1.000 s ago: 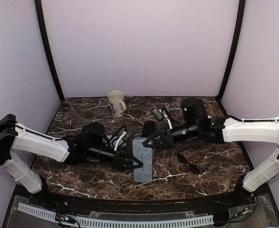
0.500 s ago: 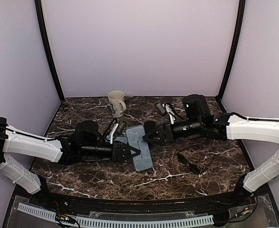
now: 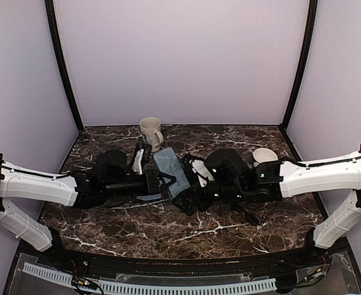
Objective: Organize the sunglasses
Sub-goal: Pass from the left arm to the right
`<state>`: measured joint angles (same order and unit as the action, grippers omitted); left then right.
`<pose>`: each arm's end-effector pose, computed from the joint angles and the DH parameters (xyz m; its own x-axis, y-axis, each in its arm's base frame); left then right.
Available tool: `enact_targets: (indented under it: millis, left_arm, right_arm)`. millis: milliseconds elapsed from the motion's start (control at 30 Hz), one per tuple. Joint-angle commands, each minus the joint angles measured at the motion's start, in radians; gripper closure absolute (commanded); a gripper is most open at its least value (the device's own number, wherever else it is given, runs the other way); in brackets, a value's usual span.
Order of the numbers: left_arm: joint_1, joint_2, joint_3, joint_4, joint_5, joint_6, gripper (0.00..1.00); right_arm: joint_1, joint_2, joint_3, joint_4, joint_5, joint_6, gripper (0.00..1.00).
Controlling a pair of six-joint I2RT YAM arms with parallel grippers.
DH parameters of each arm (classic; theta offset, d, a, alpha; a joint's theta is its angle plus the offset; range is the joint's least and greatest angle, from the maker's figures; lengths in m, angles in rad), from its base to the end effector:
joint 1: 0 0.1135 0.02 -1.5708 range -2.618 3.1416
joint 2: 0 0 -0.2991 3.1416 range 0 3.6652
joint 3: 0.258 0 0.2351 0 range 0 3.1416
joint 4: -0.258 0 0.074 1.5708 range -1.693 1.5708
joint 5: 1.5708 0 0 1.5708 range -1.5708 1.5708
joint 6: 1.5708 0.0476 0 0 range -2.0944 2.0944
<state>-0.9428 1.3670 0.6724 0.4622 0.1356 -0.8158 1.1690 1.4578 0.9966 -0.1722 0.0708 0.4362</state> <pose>0.1654 -0.2388 0.2791 -0.7329 -0.2187 -0.6442 0.5039 0.4617 -0.7300 0.1261 0.2881 0.2913 -0.5883 -0.3067 -0.7482 -0.7141 0.6313 0.3026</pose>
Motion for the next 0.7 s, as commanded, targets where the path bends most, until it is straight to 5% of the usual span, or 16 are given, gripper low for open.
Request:
enact_targets:
  millis: [0, 667]
  left_arm:
    - [-0.014, 0.003, 0.041, 0.046, -0.025, -0.036, 1.0]
    - [-0.027, 0.027, 0.037, 0.07, -0.006, -0.051, 0.99]
  right_arm:
    - [0.051, 0.074, 0.078, -0.05, 0.236, 0.027, 0.0]
    - [0.077, 0.187, 0.149, -0.094, 0.298, 0.012, 0.26]
